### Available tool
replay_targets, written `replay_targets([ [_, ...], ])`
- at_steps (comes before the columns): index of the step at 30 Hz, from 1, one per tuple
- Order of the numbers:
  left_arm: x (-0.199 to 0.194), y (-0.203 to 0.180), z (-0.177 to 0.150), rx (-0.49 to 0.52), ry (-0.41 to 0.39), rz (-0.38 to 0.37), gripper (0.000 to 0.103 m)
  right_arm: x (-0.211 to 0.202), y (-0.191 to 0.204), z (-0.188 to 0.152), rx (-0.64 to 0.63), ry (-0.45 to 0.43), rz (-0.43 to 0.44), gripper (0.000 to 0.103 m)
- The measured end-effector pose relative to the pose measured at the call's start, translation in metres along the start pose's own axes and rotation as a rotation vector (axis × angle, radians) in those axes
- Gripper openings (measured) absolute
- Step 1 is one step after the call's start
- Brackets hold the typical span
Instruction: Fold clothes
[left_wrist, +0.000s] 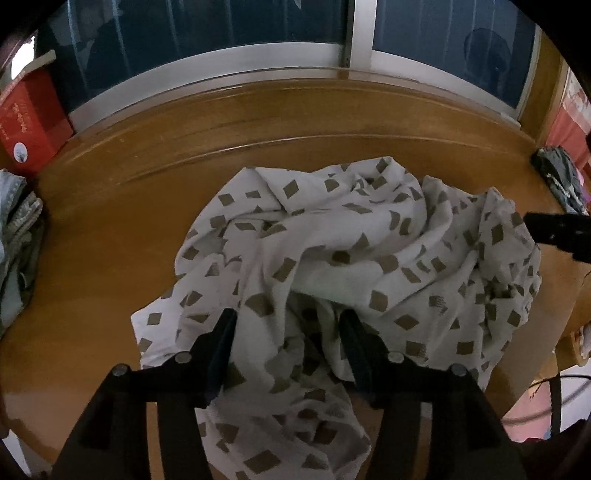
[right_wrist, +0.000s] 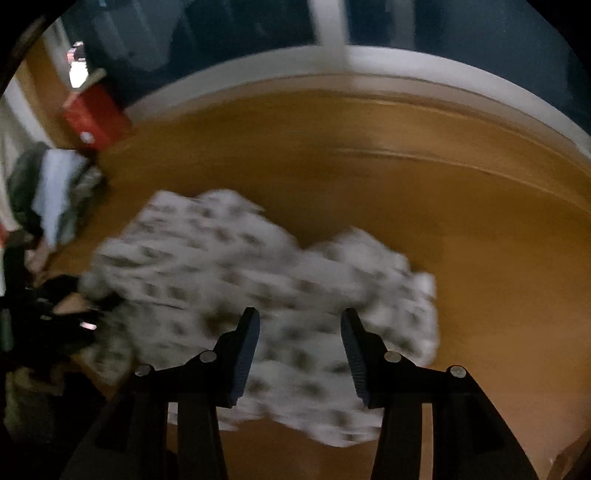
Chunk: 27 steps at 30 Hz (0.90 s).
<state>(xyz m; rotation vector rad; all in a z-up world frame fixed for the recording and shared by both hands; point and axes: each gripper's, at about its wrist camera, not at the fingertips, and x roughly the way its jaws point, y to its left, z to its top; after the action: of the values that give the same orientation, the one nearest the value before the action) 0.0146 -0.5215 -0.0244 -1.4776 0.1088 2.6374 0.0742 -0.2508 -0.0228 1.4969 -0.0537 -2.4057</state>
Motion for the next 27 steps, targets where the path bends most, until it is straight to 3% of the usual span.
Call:
replay_targets([
  [3, 0.007, -0.002, 0.001, 0.024, -0.008, 0.016, 0.053, 0.012, 0.024, 0.012, -0.013, 0.028, 0.049, 0.052],
  [7, 0.014, -0.004, 0.003, 0.042, -0.026, 0.012, 0.053, 0.047, 0.05, 0.011, -0.066, 0.125, -0.087, 0.051],
  [9, 0.017, -0.005, 0.003, 0.058, -0.047, 0.013, 0.053, 0.06, 0.051, 0.01, -0.065, 0.149, -0.124, 0.039],
  [10, 0.018, -0.006, 0.003, 0.071, -0.059, 0.014, 0.053, 0.062, 0.046, 0.009, -0.049, 0.15, -0.117, 0.016],
  [11, 0.019, -0.007, 0.004, 0.08, -0.064, 0.019, 0.043, 0.056, 0.039, 0.01, -0.038, 0.131, -0.119, 0.011],
  [12, 0.018, -0.008, 0.004, 0.084, -0.067, 0.031, 0.026, 0.049, 0.032, 0.01, -0.026, 0.112, -0.121, 0.01],
  [14, 0.012, -0.007, 0.006, 0.068, -0.074, 0.027, 0.015, 0.034, 0.018, 0.012, -0.004, 0.07, -0.125, 0.009],
  [16, -0.001, -0.007, 0.01, 0.04, -0.098, 0.017, 0.015, 0.003, -0.002, 0.021, 0.006, -0.016, -0.147, 0.008],
  [21, -0.035, -0.03, 0.022, 0.029, -0.158, 0.069, 0.015, -0.077, -0.064, 0.045, 0.04, -0.2, -0.202, 0.008],
  [27, -0.059, -0.072, 0.029, -0.04, -0.209, 0.048, 0.015, -0.133, -0.162, 0.049, 0.088, -0.27, -0.318, 0.006],
])
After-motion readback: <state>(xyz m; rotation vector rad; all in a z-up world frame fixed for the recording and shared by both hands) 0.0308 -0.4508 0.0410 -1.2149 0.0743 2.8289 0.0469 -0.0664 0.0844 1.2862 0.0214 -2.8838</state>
